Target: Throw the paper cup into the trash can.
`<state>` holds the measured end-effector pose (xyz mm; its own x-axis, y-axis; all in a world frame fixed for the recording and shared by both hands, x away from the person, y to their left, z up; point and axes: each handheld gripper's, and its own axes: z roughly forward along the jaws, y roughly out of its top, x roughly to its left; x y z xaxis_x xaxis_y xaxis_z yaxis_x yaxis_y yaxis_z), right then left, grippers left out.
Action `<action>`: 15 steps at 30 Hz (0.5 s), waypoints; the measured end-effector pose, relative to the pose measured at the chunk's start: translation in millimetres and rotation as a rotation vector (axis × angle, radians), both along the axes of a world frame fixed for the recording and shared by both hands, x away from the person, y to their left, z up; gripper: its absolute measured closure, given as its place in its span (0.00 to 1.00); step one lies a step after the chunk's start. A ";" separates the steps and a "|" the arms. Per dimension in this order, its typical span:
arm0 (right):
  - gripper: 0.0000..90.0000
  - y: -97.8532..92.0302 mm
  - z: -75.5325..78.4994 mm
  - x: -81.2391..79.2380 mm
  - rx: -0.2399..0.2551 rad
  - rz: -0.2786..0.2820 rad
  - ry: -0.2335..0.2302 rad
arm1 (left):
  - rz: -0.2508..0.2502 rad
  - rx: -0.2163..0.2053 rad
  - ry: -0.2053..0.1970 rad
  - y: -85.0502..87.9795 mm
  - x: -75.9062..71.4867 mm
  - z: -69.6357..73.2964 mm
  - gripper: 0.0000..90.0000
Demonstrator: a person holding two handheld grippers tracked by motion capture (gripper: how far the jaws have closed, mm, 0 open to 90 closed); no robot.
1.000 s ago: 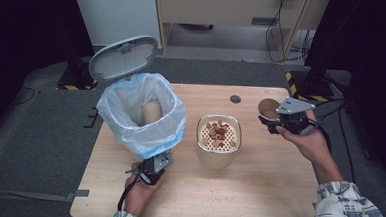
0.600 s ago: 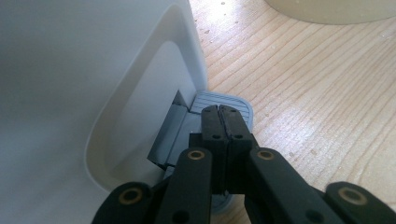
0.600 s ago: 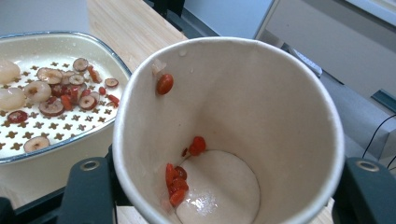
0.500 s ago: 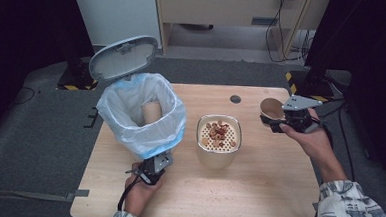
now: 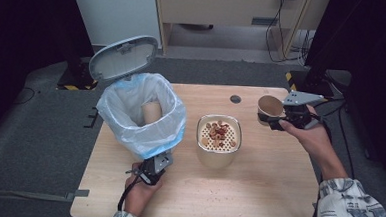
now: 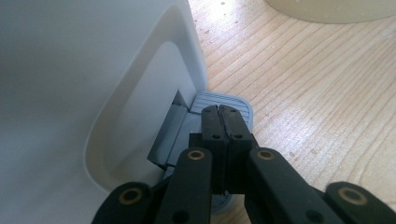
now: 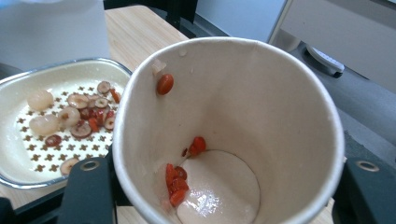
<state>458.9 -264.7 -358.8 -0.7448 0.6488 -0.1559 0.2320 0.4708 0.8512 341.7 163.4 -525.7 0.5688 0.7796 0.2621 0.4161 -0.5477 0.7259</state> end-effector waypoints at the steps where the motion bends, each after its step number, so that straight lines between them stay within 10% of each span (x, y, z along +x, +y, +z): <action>1: 0.37 0.0 0.0 0.0 0.000 0.000 0.000 | 0.000 0.000 0.000 0.0 0.0 0.0 0.99; 15: 0.37 6.2 19.1 4.2 0.022 0.007 0.019 | -0.001 0.001 0.001 0.1 0.1 0.2 0.99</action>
